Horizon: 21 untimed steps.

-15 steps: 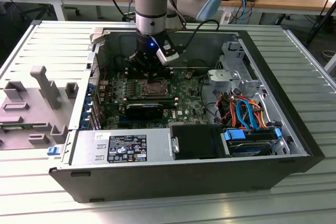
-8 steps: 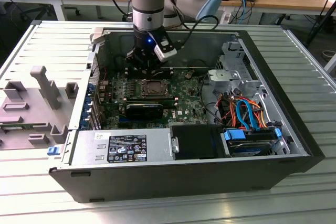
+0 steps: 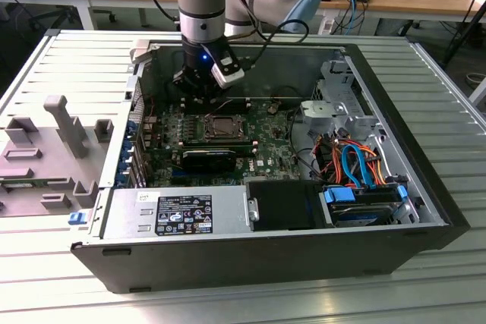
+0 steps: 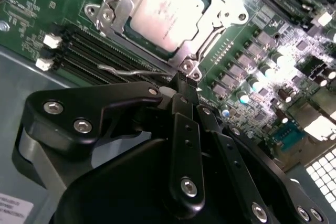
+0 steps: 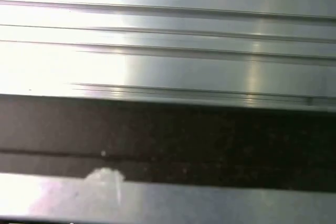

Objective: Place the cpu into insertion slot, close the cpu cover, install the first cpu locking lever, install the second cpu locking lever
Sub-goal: 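Install the first cpu locking lever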

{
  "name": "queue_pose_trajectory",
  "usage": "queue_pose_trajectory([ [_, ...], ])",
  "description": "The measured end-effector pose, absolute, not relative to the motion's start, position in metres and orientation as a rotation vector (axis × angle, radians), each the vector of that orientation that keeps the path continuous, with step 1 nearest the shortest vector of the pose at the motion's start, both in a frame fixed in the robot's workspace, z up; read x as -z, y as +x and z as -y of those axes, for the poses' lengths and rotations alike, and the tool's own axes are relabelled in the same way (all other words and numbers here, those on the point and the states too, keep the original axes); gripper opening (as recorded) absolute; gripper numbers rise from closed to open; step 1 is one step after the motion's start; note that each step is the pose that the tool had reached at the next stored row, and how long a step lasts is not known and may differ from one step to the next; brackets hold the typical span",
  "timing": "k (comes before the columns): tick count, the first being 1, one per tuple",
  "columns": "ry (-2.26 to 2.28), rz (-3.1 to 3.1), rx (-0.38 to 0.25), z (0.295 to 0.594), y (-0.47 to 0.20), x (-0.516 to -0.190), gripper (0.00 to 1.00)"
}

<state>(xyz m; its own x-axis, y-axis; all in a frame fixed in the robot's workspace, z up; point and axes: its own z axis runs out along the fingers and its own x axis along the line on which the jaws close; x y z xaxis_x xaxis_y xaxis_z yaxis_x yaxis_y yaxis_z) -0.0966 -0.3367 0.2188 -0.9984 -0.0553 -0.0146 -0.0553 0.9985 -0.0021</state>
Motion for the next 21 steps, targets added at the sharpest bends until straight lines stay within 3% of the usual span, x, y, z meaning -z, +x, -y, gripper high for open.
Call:
queue_pose_trajectory([
  [21, -0.161, -3.124, -0.007, 0.3313, -0.0903, -0.2116, 0.11],
])
